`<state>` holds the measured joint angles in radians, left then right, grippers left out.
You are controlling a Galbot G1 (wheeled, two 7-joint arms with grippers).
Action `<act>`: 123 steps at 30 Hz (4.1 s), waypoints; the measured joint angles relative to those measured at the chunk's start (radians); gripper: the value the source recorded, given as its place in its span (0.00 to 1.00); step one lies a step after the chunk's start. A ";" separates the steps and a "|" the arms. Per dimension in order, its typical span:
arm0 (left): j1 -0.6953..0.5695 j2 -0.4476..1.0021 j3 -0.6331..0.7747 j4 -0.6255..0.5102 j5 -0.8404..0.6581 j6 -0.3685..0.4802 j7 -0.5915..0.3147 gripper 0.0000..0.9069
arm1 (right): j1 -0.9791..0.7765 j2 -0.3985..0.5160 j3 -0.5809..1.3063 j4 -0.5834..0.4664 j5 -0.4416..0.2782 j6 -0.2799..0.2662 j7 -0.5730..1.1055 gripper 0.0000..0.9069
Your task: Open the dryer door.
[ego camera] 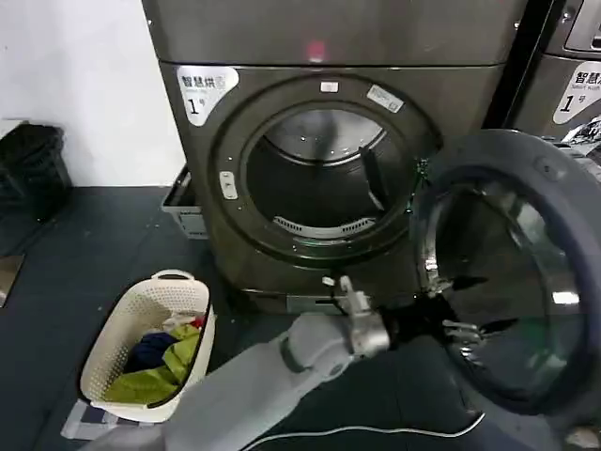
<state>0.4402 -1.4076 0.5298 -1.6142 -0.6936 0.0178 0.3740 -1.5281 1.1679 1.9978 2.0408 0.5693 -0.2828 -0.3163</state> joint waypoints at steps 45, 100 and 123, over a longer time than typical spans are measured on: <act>-0.100 -0.201 -0.022 0.287 0.174 -0.220 -0.193 1.00 | -0.019 -0.025 0.039 -0.017 -0.011 0.034 -0.004 1.00; 0.368 1.296 -0.575 -0.402 0.204 0.305 0.222 1.00 | -0.011 -0.073 0.116 -0.001 -0.154 0.050 0.046 1.00; 0.372 1.319 -0.526 -0.160 0.473 0.278 0.409 1.00 | 0.004 -0.046 0.114 0.036 -0.162 0.041 0.039 1.00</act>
<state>0.8127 -0.0884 0.0033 -1.7739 -0.2208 0.2954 0.7832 -1.5244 1.1217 2.1115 2.0773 0.4078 -0.2417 -0.2770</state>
